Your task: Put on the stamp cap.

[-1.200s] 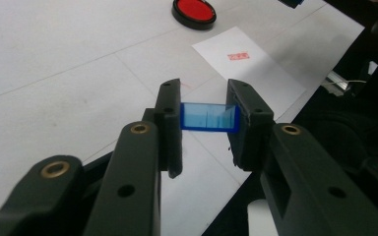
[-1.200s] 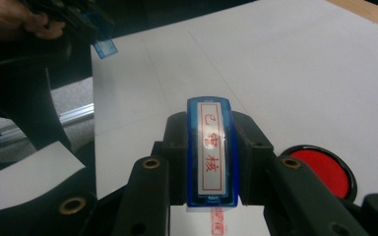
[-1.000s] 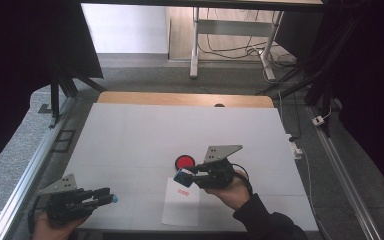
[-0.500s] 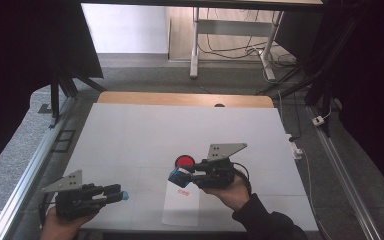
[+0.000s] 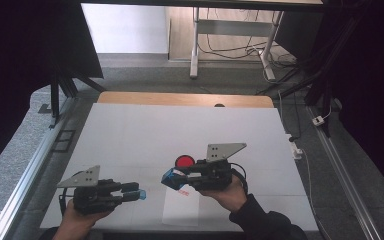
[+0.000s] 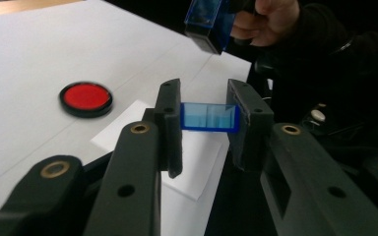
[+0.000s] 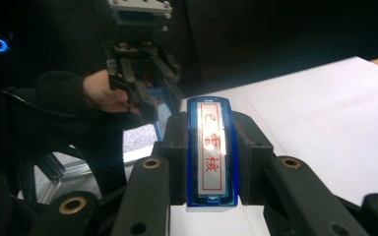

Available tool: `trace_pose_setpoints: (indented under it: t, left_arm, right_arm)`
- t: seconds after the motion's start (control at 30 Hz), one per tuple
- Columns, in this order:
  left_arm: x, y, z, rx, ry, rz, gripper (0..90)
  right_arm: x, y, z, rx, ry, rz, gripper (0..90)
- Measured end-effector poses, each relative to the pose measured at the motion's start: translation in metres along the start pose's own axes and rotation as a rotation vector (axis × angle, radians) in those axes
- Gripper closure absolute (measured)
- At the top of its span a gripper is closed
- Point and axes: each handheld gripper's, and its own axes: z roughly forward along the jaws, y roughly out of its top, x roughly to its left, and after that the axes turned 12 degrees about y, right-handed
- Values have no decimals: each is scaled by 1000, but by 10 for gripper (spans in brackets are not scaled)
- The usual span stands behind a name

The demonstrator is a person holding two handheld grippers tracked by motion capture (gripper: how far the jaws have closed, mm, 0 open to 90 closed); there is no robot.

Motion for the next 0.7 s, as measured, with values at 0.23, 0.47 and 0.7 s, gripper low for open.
trace_pose_setpoints:
  t: [0.23, 0.47, 0.7]
  left_arm:
    - [-3, 10, 15, -32, -79, 17, 686]
    - [-5, 18, 29, -40, -130, 40, 685]
    - [-4, 21, 35, -44, -163, 51, 686]
  right_arm:
    - [3, 3, 4, -24, 51, -18, 712]
    - [6, 6, 7, -57, 94, -37, 712]
    - [7, 7, 10, -67, 124, -36, 713]
